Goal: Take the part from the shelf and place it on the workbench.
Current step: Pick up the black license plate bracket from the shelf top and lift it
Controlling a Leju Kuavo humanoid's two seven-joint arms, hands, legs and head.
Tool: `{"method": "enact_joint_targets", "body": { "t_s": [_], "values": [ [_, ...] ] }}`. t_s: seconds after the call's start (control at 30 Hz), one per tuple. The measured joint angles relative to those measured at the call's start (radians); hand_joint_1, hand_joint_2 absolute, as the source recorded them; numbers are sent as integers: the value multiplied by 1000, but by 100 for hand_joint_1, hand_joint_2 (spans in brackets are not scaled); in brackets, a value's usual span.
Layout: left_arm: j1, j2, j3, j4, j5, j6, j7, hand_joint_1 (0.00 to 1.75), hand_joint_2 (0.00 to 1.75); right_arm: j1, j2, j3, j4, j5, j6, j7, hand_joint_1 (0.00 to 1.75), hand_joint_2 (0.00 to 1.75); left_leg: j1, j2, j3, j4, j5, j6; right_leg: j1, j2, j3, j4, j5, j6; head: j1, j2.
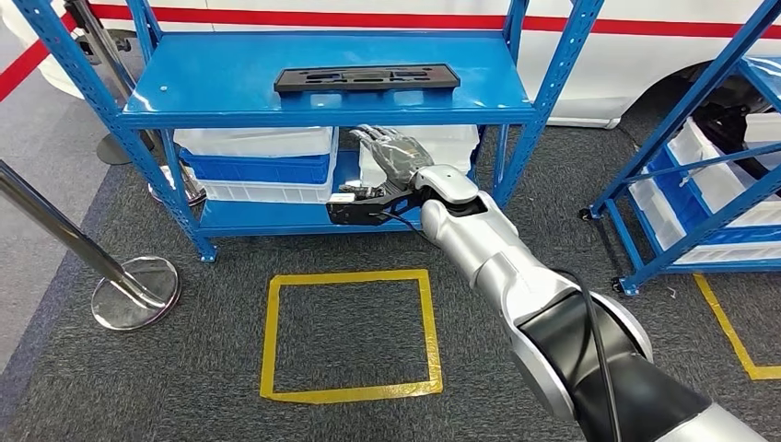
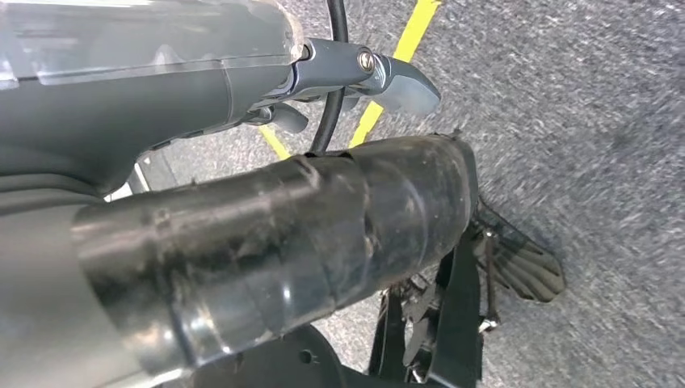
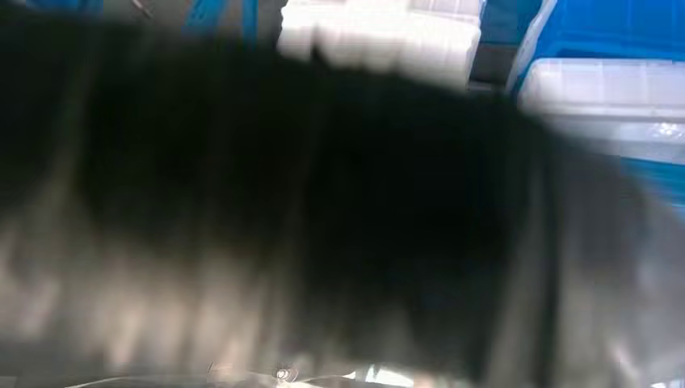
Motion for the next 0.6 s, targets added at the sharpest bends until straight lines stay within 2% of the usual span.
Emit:
{"method": "enact_joint_targets", "body": {
  "t_s": [0.07, 0.1, 0.13, 0.2, 0.3, 0.37, 0.43, 0.47, 0.5, 0.53, 0.57, 0.6],
  "values": [
    [1, -2, 0, 0, -1, 1, 0, 0, 0, -4, -6, 0, 0, -4, 0, 0, 0, 0, -3, -5, 13, 1, -9, -1, 4, 1, 45, -120, 85, -14, 0, 0],
    [1, -4, 0, -1, -1, 1, 0, 0, 0, -8, -9, 0, 0, -6, 0, 0, 0, 0, -6, -6, 17, 2, -12, -3, 8, 1, 72, -182, 116, -23, -2, 0],
    [2, -6, 0, -1, -1, 1, 0, 0, 0, -12, -11, 1, 0, -7, 0, 0, 0, 0, -5, -8, 18, 2, -15, -6, 12, 1, 93, -227, 131, -30, -3, 0],
    [1, -8, 0, -2, -2, 2, 0, 0, 0, -19, -13, 4, 0, -8, 0, 0, 0, 0, -4, -8, 14, 1, -15, -15, 18, 1, 107, -259, 129, -36, -6, 0],
    [0, -7, 0, -3, -2, 2, 0, 0, 0, -25, -14, 6, 0, -8, 0, 4, 0, 0, -6, -5, 12, 13, -29, -30, 7, -1, 126, -290, 130, -39, -6, 0],
    [0, -5, 0, -3, -2, -1, 0, 0, 0, -30, -13, 10, 0, -9, 2, 15, 0, 0, -2, 0, -29, 97, -71, -40, 0, -3, 140, -303, 132, -41, -8, 0],
    [-1, -4, 1, -3, -5, -2, 0, 0, 0, -33, -12, 13, 1, -10, 7, 25, 0, 0, 3, 3, -101, 222, -114, -49, -1, -3, 143, -303, 129, -41, -8, 0],
    [-1, -3, 1, -3, -6, -3, 1, 0, 0, -33, -12, 15, 1, -10, 10, 28, 0, 0, 5, 3, -125, 255, -114, -53, -1, -4, 143, -300, 126, -40, -9, 0],
    [-1, -2, 1, -3, -8, -3, 2, 0, 0, -32, -12, 15, 1, -10, 12, 30, 0, 0, 7, 4, -131, 253, -94, -56, -2, -4, 144, -297, 122, -38, -9, 0],
    [0, -1, 1, -3, -8, -3, 5, 0, 0, -33, -12, 16, 1, -10, 12, 32, 0, 0, 9, 5, -117, 212, -59, -57, -3, -3, 146, -292, 117, -35, -9, 0],
    [0, 0, 1, -3, -8, -3, 7, 0, 0, -34, -11, 18, 1, -10, 11, 33, 0, 0, 11, 6, -91, 146, -19, -58, -5, -3, 148, -287, 111, -31, -9, 0],
    [0, 0, 1, -3, -8, -3, 10, 0, 0, -35, -11, 20, 1, -10, 12, 35, 0, 0, 10, 7, -62, 86, 6, -58, -4, -3, 148, -280, 105, -26, -9, 0]
  ]
}}
